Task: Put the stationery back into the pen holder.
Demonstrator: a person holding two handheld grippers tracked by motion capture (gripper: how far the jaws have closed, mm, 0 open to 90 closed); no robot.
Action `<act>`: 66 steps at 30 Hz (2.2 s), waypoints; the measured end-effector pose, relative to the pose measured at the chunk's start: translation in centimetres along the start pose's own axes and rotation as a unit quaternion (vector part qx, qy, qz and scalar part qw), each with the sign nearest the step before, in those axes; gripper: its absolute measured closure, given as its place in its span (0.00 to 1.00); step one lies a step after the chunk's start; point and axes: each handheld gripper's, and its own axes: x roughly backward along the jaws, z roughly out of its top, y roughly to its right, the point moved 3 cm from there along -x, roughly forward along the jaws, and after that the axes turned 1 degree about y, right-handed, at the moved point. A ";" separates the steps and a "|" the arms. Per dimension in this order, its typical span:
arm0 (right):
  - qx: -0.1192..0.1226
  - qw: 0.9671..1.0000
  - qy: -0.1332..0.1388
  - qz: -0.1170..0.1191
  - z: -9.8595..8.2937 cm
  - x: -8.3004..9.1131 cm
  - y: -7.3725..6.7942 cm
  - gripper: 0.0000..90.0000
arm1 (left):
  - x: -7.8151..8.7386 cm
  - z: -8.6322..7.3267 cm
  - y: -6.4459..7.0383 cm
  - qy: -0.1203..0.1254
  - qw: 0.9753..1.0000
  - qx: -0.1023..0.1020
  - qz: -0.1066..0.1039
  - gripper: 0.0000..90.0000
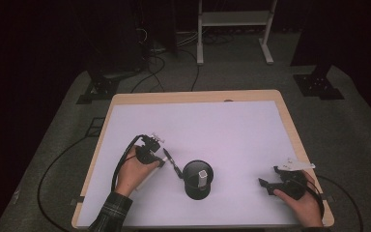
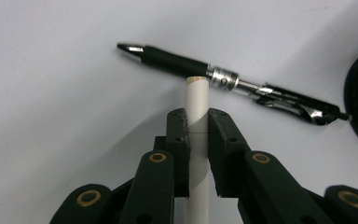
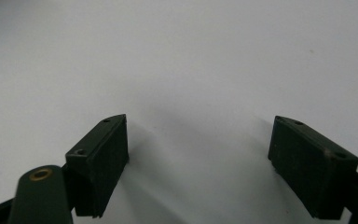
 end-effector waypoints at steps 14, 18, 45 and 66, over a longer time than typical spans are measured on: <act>0.000 1.000 0.000 0.000 0.0 0.0 0.0 0.21 | 2.2 0.0 0.4 0.068 0.997 -0.005 -0.022 0.88; 0.000 1.000 0.000 0.000 0.0 0.0 0.0 0.21 | 3.2 0.1 0.6 0.108 0.993 -0.002 -0.039 0.88; -0.001 1.000 0.000 0.000 0.0 0.0 0.0 0.21 | 6.9 0.8 1.7 0.260 0.962 -0.024 -0.087 0.88; 0.000 1.000 0.000 0.000 0.0 0.0 0.0 0.21 | 10.0 1.9 4.0 0.323 0.939 -0.050 -0.106 0.88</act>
